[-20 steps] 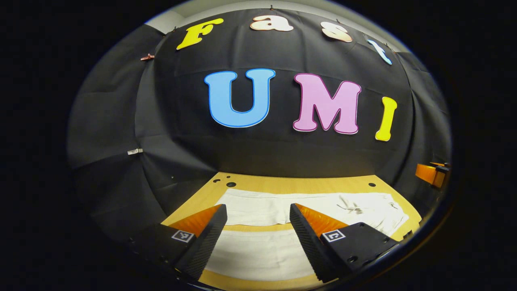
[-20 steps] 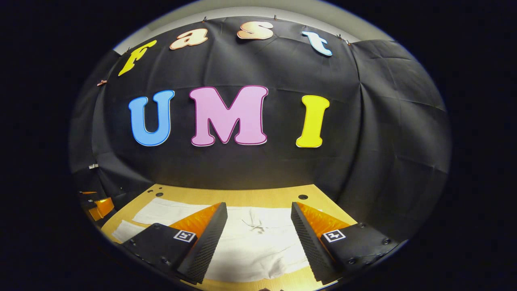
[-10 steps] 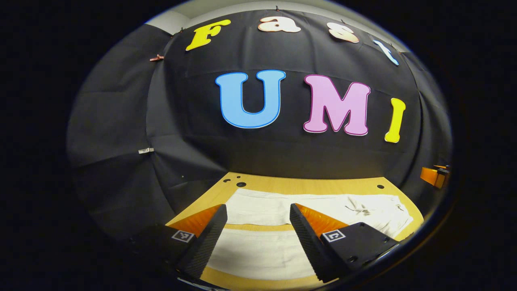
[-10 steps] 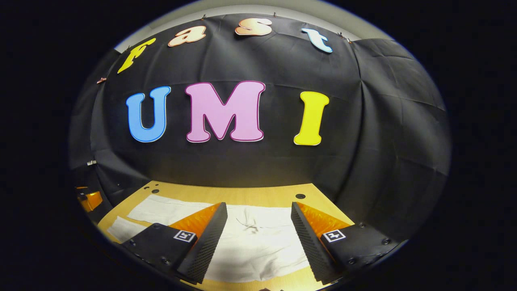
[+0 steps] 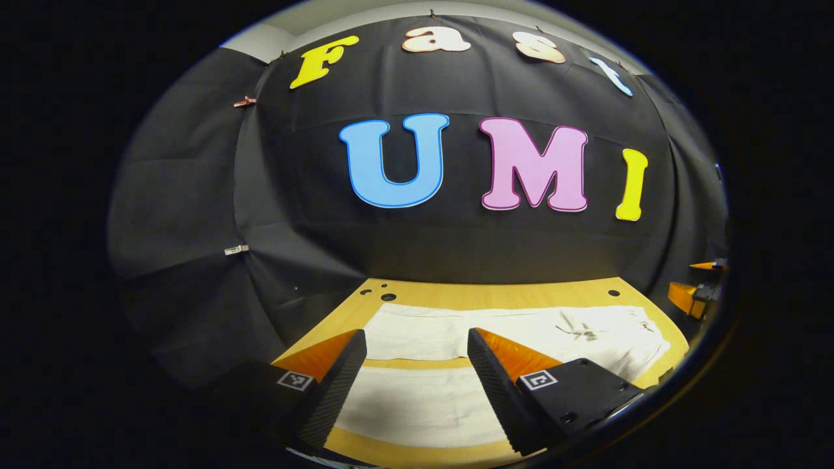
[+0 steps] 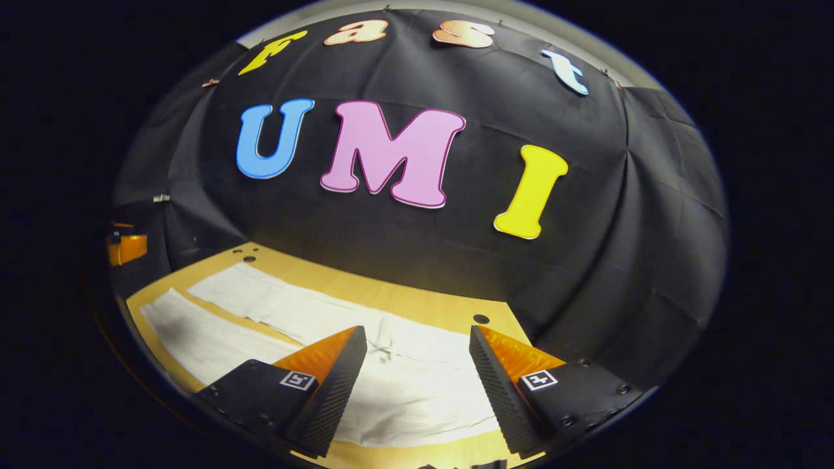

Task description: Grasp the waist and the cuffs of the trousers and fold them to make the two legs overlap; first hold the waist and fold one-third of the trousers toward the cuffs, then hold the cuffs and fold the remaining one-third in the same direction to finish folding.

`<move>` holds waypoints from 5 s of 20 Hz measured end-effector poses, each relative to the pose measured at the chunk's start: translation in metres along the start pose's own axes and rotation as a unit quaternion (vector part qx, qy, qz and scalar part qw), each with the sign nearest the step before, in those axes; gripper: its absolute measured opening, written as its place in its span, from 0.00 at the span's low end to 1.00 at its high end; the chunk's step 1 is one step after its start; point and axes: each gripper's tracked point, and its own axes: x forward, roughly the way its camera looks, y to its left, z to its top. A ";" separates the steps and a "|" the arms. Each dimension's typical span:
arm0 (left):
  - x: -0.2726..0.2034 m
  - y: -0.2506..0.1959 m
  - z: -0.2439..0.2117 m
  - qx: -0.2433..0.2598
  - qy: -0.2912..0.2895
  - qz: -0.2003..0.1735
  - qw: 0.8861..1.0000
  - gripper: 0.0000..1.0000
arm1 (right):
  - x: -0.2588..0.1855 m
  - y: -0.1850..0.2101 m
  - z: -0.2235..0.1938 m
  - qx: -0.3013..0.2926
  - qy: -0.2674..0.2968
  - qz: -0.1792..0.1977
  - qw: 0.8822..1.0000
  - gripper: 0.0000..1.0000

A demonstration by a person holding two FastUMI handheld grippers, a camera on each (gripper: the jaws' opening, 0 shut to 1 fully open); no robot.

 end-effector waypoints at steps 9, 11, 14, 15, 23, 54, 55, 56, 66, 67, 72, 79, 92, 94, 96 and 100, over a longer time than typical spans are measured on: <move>-0.011 -0.018 -0.032 -0.011 0.042 0.028 0.999 0.99 | 0.022 -0.055 -0.071 -0.201 0.059 0.051 0.976 0.98; -0.011 -0.020 -0.038 -0.013 0.049 0.036 0.998 0.99 | 0.024 -0.067 -0.089 -0.235 0.070 0.075 0.967 0.98; -0.010 -0.023 -0.047 -0.016 0.059 0.050 0.997 0.99 | 0.029 -0.084 -0.120 -0.282 0.087 0.107 0.949 0.98; -0.009 -0.023 -0.049 -0.014 0.062 0.054 0.996 0.99 | 0.031 -0.092 -0.128 -0.303 0.088 0.113 0.942 0.98; -0.009 -0.032 -0.075 -0.024 0.093 0.082 0.992 0.99 | 0.033 -0.130 -0.223 -0.436 0.135 0.194 0.868 0.98; -0.018 0.049 -0.186 0.055 0.232 0.118 0.964 0.98 | 0.078 -0.127 -0.300 -0.508 0.256 0.258 0.781 0.12; -0.015 0.056 -0.193 0.072 0.237 0.117 0.962 0.98 | 0.073 -0.126 -0.294 -0.507 0.258 0.265 0.779 0.13; -0.013 0.064 -0.198 0.095 0.238 0.116 0.960 0.98 | 0.075 -0.127 -0.297 -0.503 0.268 0.272 0.776 0.14; 0.005 0.170 -0.230 0.437 0.292 -0.003 0.851 0.97 | 0.076 -0.126 -0.295 -0.499 0.284 0.288 0.766 0.05; 0.007 0.175 -0.231 0.470 0.289 -0.014 0.834 0.97 | 0.076 -0.126 -0.296 -0.498 0.287 0.288 0.766 0.05; 0.031 0.191 -0.252 0.552 0.288 -0.035 0.782 0.97 | 0.075 -0.126 -0.296 -0.518 0.287 0.279 0.756 0.05; 0.060 0.173 -0.262 0.666 0.258 -0.157 0.682 0.65 | 0.075 -0.126 -0.296 -0.517 0.291 0.281 0.755 0.05; 0.047 0.176 -0.275 0.648 0.298 -0.142 0.686 0.06 | 0.077 -0.127 -0.296 -0.526 0.276 0.281 0.754 0.05; 0.047 0.176 -0.275 0.644 0.298 -0.138 0.691 0.06 | 0.077 -0.127 -0.296 -0.525 0.275 0.280 0.755 0.05; 0.046 0.175 -0.276 0.631 0.301 -0.135 0.703 0.06 | 0.077 -0.128 -0.296 -0.518 0.278 0.279 0.759 0.05; 0.047 0.175 -0.263 0.606 0.294 -0.104 0.732 0.05 | 0.079 -0.136 -0.284 -0.485 0.272 0.262 0.789 0.05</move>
